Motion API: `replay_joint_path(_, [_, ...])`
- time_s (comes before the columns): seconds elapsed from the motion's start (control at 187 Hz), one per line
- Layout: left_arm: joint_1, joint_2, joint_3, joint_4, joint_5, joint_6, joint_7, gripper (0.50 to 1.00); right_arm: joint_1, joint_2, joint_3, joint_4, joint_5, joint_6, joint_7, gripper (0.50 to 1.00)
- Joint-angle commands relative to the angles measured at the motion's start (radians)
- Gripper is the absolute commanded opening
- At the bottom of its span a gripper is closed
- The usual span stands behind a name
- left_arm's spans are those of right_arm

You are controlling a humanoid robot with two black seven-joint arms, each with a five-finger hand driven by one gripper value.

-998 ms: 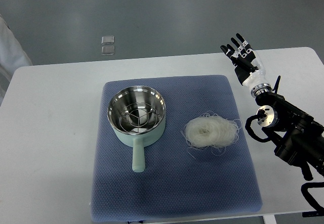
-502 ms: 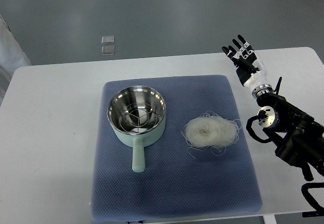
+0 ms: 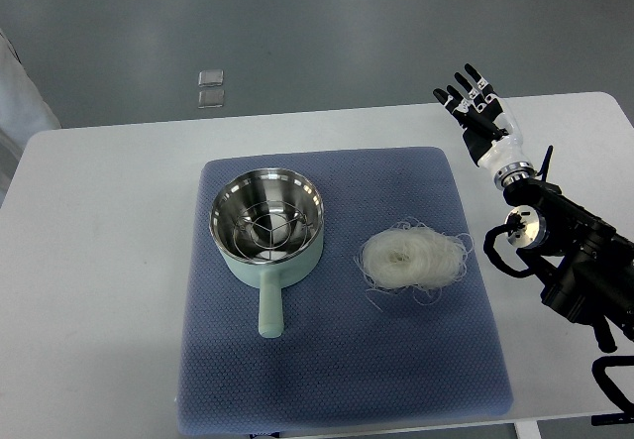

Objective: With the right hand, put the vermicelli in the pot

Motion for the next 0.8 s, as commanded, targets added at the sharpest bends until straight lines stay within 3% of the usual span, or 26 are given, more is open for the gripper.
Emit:
replay_joint_path(0.0, [0.000, 0.000, 0.000, 0.000, 0.000, 0.000, 0.000, 1.000, 0.003, -0.002, -0.003, 0.009, -0.108, 0.001, 0.002, 0.928])
replay_joint_path(0.101, [0.000, 0.000, -0.002, 0.000, 0.000, 0.000, 0.000, 1.000, 0.000, -0.043, -0.004, 0.061, -0.279, 0.008, 0.002, 0.928])
replay_joint_path(0.293, [0.000, 0.000, -0.002, 0.000, 0.000, 0.000, 0.000, 1.000, -0.008, -0.215, -0.098, 0.198, -0.592, 0.039, 0.005, 0.928])
replay_joint_path(0.624, [0.000, 0.000, -0.002, 0.000, 0.000, 0.000, 0.000, 1.000, 0.066, -0.549, -0.241, 0.523, -0.937, 0.312, 0.022, 0.928])
replay_joint_path(0.795, [0.000, 0.000, -0.002, 0.000, 0.000, 0.000, 0.000, 1.000, 0.098, -0.616, -0.244, 0.684, -1.190, 0.421, 0.022, 0.928])
